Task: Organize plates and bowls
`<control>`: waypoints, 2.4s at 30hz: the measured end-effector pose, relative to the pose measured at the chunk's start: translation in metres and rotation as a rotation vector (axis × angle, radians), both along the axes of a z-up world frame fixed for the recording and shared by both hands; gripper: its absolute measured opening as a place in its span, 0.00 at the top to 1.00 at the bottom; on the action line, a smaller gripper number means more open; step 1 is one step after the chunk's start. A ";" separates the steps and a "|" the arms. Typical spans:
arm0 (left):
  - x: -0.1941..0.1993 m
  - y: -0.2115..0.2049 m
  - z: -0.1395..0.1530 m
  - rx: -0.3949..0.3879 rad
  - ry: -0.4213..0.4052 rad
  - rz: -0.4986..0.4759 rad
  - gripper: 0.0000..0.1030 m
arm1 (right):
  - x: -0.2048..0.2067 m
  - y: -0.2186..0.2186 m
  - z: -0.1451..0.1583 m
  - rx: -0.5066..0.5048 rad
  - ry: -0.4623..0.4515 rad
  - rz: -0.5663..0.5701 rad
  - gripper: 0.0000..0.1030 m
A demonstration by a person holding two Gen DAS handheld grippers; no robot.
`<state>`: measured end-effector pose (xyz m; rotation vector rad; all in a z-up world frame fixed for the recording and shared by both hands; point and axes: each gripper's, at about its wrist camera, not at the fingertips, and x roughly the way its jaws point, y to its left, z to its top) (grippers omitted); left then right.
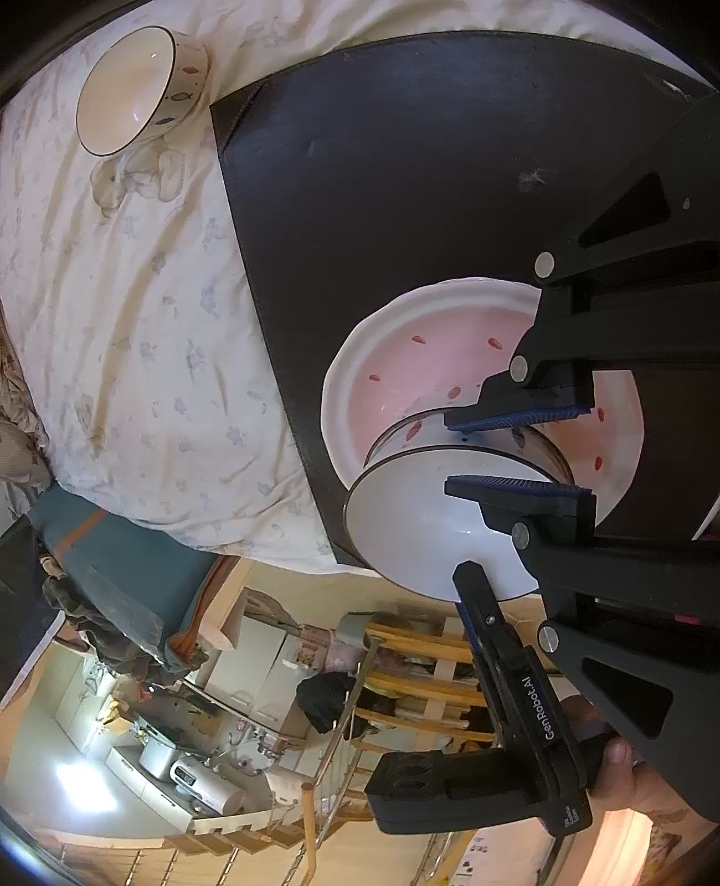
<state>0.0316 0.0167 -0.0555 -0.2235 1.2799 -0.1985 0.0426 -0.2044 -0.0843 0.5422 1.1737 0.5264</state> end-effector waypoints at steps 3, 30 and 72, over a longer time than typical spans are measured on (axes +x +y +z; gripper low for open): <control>-0.001 -0.001 0.004 0.016 -0.016 0.001 0.90 | 0.001 0.000 0.001 0.001 -0.004 -0.002 0.81; 0.009 -0.031 0.053 0.302 -0.238 0.093 0.36 | -0.023 -0.084 0.039 -0.255 -0.093 -0.290 0.21; 0.208 -0.296 -0.029 0.221 -0.089 -0.100 0.39 | 0.105 -0.279 -0.026 -0.118 0.137 -0.673 0.25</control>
